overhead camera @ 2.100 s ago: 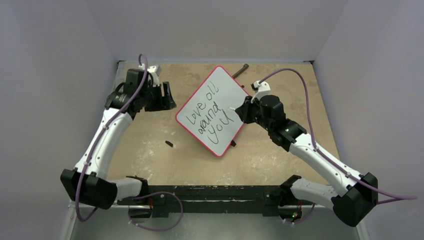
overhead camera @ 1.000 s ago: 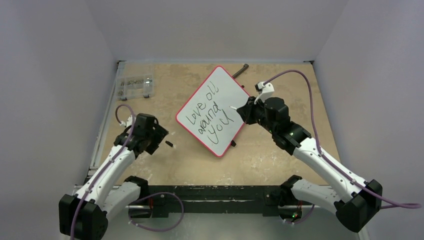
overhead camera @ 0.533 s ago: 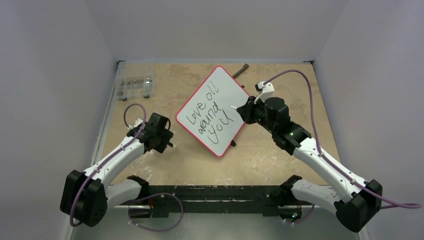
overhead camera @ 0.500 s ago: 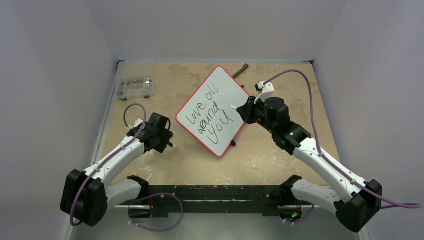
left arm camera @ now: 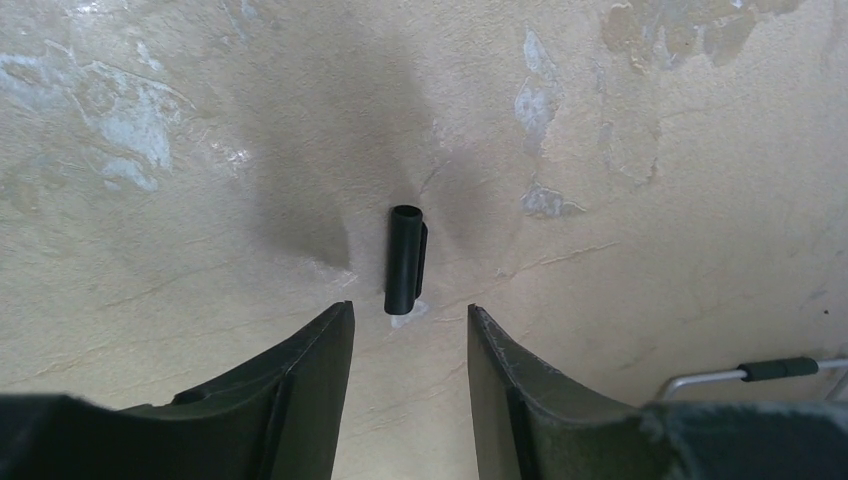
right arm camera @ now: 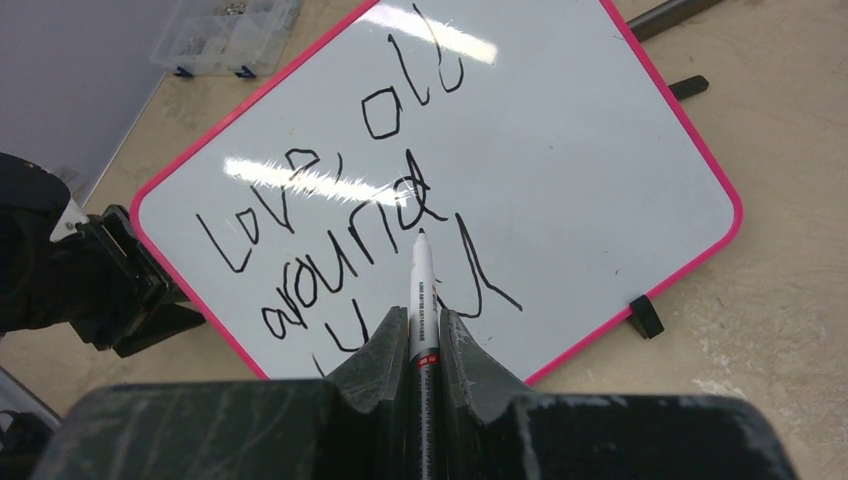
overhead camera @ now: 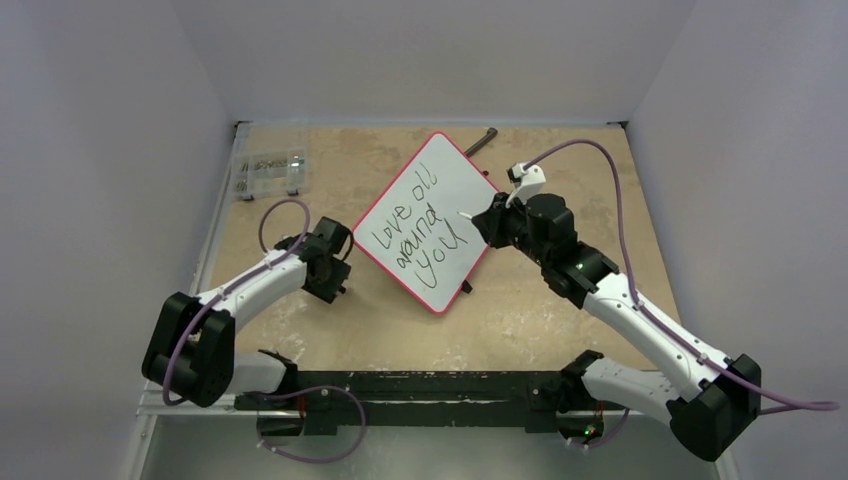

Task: Write a sentence on the whiteboard
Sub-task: Pick up the pen cap from the center of the board.

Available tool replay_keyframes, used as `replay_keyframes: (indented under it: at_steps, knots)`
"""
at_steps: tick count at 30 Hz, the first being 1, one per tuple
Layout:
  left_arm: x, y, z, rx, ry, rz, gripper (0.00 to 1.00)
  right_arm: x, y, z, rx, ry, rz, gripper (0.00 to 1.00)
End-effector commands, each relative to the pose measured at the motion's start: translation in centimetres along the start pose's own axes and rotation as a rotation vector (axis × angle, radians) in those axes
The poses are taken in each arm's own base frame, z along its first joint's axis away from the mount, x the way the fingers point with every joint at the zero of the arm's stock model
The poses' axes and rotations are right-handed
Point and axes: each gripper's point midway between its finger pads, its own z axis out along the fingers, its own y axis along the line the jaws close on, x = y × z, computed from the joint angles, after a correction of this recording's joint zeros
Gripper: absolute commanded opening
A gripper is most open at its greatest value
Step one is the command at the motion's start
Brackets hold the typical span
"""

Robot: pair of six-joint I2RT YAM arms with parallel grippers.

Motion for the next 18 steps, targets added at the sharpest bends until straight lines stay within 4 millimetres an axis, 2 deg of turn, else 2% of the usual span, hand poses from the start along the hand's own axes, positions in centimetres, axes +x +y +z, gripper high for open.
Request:
replay_keyframes:
  at_steps: [1,14,18]
  knots:
    - [0.1,-1.0,-0.1,-0.039,0.006,-0.007,0.44,-0.9,0.6,0.2,-0.029,-0.035,-0.015,0.00]
    - [0.7,0.7,2.5,-0.146,-0.003,0.006,0.38,-0.5,0.4,0.4,-0.022,-0.031,-0.020,0.00]
    - [1.1,0.7,3.2,-0.147,0.007,0.021,0.17,-0.5,0.2,0.5,-0.015,-0.030,-0.024,0.00]
